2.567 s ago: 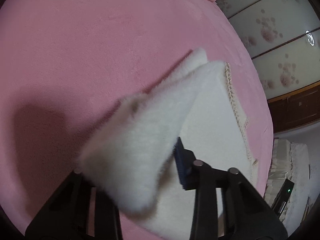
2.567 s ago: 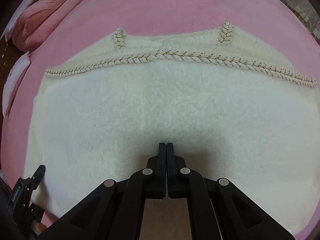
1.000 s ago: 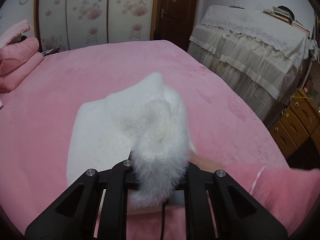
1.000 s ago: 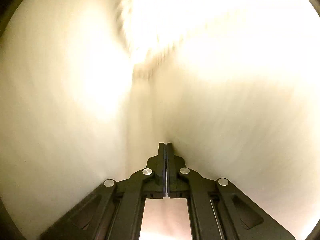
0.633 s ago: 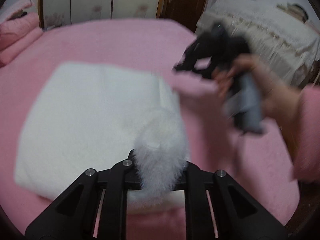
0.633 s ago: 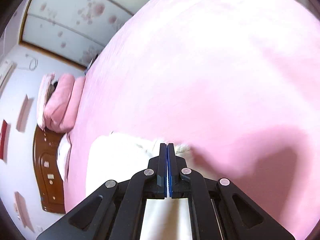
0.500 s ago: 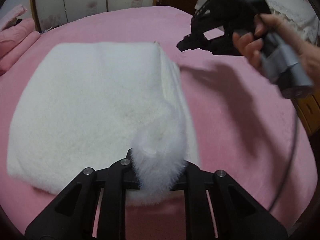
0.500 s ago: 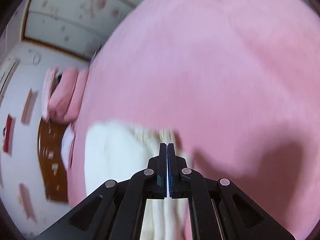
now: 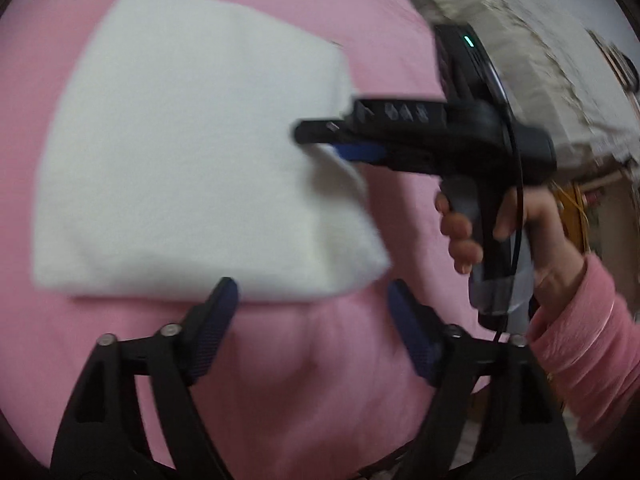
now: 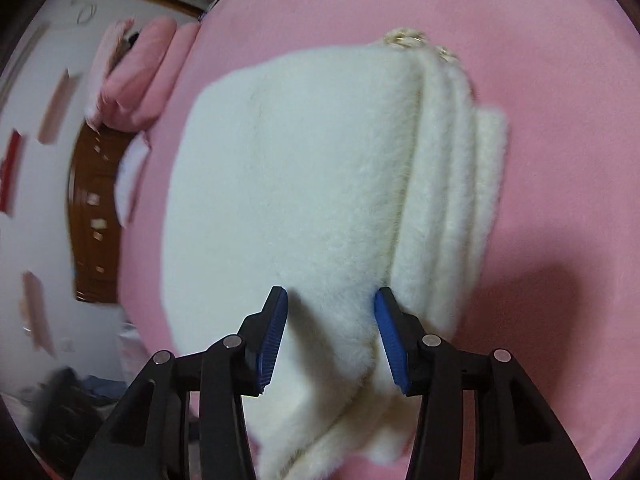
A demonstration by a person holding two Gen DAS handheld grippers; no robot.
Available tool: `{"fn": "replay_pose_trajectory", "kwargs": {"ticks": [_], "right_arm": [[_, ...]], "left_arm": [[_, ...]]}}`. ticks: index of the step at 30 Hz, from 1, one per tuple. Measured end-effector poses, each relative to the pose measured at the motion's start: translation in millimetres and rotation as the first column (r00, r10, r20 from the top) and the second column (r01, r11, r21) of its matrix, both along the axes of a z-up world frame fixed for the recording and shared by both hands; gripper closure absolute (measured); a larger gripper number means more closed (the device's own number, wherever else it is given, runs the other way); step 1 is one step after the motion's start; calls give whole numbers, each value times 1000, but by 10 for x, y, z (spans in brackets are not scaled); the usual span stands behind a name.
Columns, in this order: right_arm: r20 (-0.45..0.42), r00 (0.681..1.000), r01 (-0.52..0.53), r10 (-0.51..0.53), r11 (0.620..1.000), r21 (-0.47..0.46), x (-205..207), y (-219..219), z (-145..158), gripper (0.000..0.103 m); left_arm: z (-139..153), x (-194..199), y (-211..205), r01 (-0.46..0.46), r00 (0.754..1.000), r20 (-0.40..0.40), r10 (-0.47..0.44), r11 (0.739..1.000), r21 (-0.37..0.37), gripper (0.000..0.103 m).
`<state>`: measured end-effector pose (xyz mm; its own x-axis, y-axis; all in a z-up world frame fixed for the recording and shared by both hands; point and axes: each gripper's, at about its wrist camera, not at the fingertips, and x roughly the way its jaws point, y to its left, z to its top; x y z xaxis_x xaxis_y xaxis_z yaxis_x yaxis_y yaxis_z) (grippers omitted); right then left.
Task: Fold large clothes
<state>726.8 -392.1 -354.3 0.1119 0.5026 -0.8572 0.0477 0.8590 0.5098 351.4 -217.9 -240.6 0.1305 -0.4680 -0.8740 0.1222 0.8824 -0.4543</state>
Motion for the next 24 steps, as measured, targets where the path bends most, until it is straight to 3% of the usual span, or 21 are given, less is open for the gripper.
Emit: {"fn": "replay_pose_trajectory", "kwargs": {"ticks": [4, 6, 9, 11, 15, 18, 20, 24], "right_arm": [[4, 1000, 7, -7, 999, -36, -89, 88, 34, 51], [5, 1000, -10, 11, 999, -52, -151, 231, 62, 69], [-16, 1000, 20, -21, 999, -49, -146, 243, 90, 82], [3, 999, 49, -49, 997, -56, -164, 167, 180, 89], [137, 991, 24, 1, 983, -184, -341, 434, 392, 94], [184, 977, 133, -111, 985, -112, -568, 257, 635, 95], [212, 967, 166, -139, 979, -118, -720, 76, 794, 95], [232, 970, 129, -70, 960, -250, -942, 37, 822, 95]], "left_arm": [[47, 189, 448, -132, 991, -31, 134, 990, 53, 26], [74, 364, 641, -194, 980, -27, 196, 979, 65, 26], [41, 566, 893, -248, 968, -10, 251, 964, 99, 26], [15, 672, 1014, -251, 967, -1, 253, 958, 137, 26], [-58, 885, 1315, -207, 977, -11, 213, 958, 197, 26], [-9, 935, 1312, -166, 985, -10, 172, 963, 213, 26], [21, 985, 1292, -142, 989, -15, 147, 970, 197, 26], [-36, 1019, 1220, -93, 994, -36, 103, 970, 223, 28]]}}
